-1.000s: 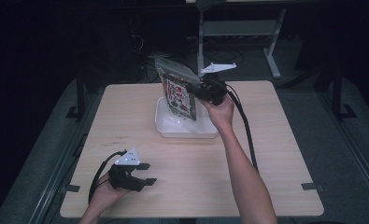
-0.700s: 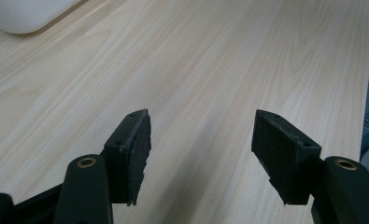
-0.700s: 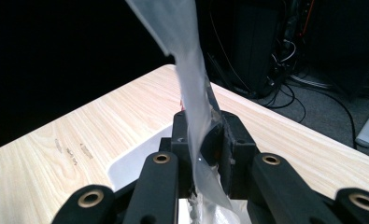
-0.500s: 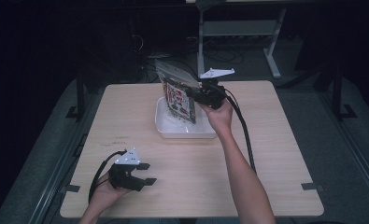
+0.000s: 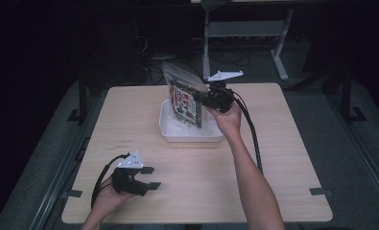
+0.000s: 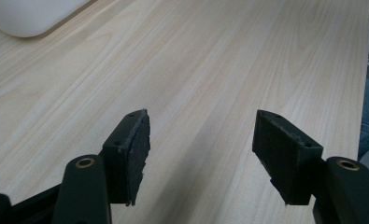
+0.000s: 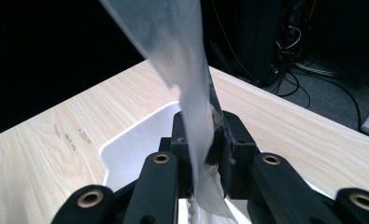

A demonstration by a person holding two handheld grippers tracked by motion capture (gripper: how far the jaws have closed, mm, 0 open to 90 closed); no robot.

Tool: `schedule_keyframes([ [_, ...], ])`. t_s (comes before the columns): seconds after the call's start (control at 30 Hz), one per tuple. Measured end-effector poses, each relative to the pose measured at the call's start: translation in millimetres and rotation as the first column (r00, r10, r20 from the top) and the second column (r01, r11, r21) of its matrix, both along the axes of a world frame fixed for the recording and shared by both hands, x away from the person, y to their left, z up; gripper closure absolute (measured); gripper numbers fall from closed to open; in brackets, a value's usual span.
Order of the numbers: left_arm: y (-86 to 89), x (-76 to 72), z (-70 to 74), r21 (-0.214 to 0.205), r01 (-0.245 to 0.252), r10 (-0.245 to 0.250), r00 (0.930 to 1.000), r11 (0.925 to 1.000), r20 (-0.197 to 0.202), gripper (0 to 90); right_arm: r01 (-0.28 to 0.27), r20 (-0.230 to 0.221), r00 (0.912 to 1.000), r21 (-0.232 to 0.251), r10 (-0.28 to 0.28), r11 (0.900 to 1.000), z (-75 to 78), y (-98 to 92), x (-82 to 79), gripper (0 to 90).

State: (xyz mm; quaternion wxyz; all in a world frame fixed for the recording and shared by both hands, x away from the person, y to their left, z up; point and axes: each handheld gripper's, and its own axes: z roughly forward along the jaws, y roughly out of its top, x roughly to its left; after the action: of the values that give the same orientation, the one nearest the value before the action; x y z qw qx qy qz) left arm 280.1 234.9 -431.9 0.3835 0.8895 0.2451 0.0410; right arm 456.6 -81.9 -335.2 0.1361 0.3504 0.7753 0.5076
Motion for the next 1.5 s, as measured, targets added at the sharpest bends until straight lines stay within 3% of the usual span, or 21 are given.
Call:
schedule_keyframes([
  [0.6,0.0,0.3,0.1,-0.003,-0.001,0.001,1.0,1.0,0.0,35.1,0.018,-0.025,0.9995,0.036,-0.017,0.9992,-2.6,-7.5,1.3,75.7],
  [1.0,-0.8,1.0,0.4,0.002,0.001,-0.001,1.0,1.0,0.001,34.1,0.018,-0.038,0.9991,0.051,-0.016,0.9985,0.3,-12.6,0.2,57.9],
  [1.5,-2.9,0.6,0.0,0.001,0.004,-0.004,1.0,1.0,0.0,33.8,-0.009,-0.039,0.9992,0.069,0.011,0.9976,2.4,-14.4,-8.3,49.0],
])
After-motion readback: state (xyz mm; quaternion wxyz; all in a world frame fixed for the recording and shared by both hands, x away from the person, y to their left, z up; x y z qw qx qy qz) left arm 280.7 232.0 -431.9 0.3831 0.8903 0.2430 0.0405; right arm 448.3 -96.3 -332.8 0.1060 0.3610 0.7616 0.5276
